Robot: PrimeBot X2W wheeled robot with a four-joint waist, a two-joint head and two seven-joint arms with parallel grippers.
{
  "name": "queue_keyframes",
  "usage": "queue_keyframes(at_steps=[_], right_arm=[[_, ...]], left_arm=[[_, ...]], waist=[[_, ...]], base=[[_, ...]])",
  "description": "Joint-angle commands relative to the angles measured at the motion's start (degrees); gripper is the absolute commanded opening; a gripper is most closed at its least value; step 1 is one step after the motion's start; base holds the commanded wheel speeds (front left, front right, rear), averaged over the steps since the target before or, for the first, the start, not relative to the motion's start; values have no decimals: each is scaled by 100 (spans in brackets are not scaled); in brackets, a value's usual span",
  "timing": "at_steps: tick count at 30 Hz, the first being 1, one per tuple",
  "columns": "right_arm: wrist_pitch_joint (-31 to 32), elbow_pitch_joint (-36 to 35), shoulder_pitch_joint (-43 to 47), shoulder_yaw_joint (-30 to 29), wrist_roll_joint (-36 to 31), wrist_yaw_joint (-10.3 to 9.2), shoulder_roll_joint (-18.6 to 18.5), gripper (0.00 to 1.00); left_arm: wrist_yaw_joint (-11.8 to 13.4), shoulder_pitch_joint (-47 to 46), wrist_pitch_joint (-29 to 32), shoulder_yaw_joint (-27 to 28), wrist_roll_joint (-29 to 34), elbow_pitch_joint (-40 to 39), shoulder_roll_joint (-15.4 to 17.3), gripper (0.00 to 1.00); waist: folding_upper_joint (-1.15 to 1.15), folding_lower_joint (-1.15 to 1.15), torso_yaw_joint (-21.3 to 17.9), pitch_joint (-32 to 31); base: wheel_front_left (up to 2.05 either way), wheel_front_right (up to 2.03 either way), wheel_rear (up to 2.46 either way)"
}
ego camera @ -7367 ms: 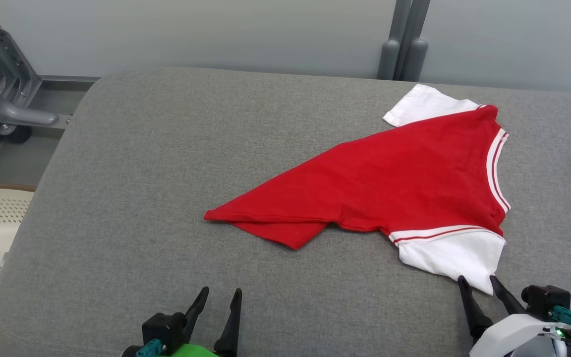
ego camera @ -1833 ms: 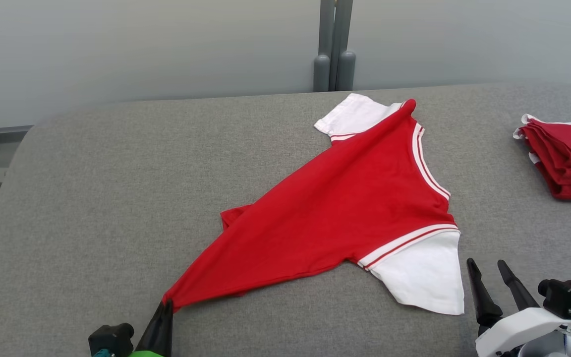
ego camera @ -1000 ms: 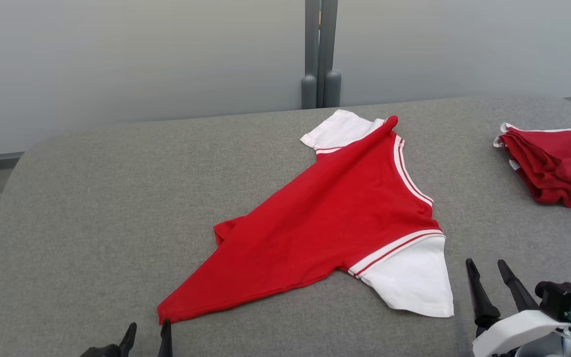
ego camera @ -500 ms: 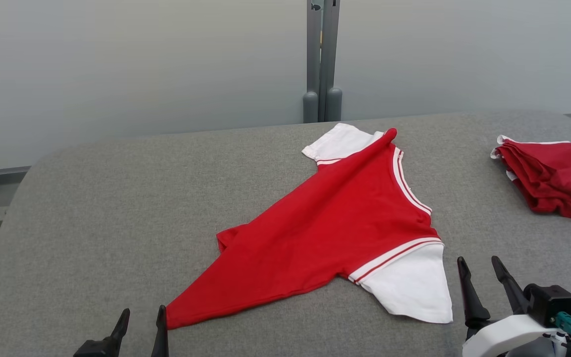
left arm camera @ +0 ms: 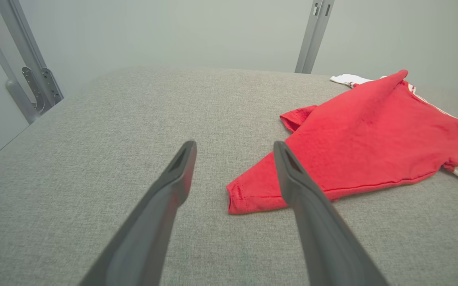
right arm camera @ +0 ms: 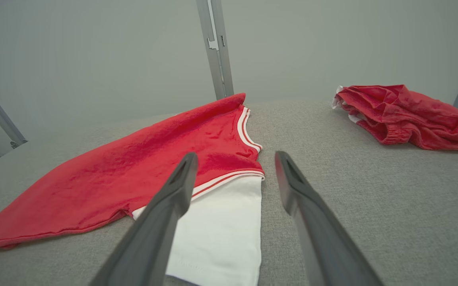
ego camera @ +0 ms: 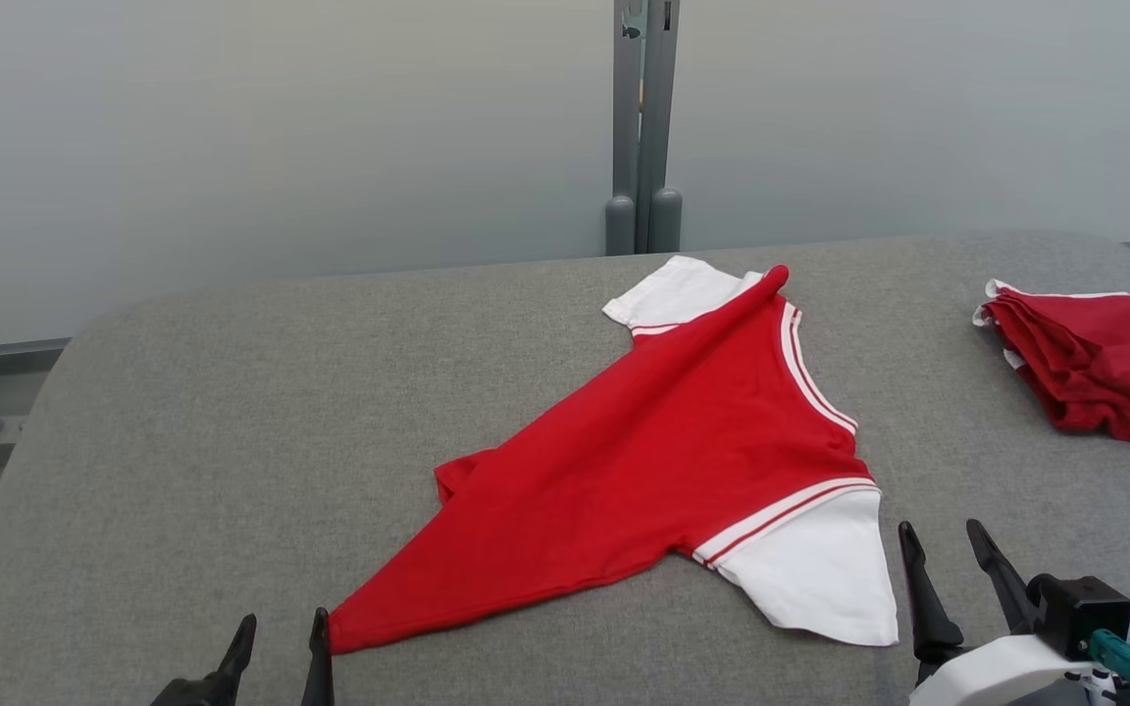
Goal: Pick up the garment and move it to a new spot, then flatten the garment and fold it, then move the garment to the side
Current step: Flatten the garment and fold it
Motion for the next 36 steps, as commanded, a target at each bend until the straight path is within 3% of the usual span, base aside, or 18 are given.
queue_keyframes(at_steps=[1, 9, 22, 33, 34, 35, 36], right_arm=[[-24, 9, 39, -16, -18, -1, 10, 100], [-24, 191, 33, -15, -5, -1, 23, 100], [-21, 1152, -466, -168, 107, -1, 89, 100], [21, 2146, -735, 80, 55, 0, 177, 100], [31, 2244, -728, 112, 64, 0, 168, 85], [36, 2313, -737, 136, 94, 0, 158, 60], [38, 2373, -739, 179, 122, 0, 135, 2]], left_arm=[[25, 82, -1, -6, -8, -18, 8, 100], [47, -47, 0, -146, -106, 56, 7, 100], [103, -535, -1, -629, -269, 80, 10, 100], [94, -720, -1, -637, -197, 130, 9, 100], [92, -721, -1, -623, -196, 134, 9, 100], [88, -720, -1, -613, -197, 136, 9, 100], [86, -714, -1, -605, -196, 137, 9, 100]], waist=[[0, 0, 3, 14], [0, 0, 32, 266], [0, 0, 212, 1148], [0, 0, 322, 1335], [0, 0, 323, 1337], [0, 0, 322, 1336], [0, 0, 318, 1332]], base=[[0, 0, 0], [0, 0, 0], [0, 0, 0], [0, 0, 0], [0, 0, 0], [0, 0, 0], [0, 0, 0]])
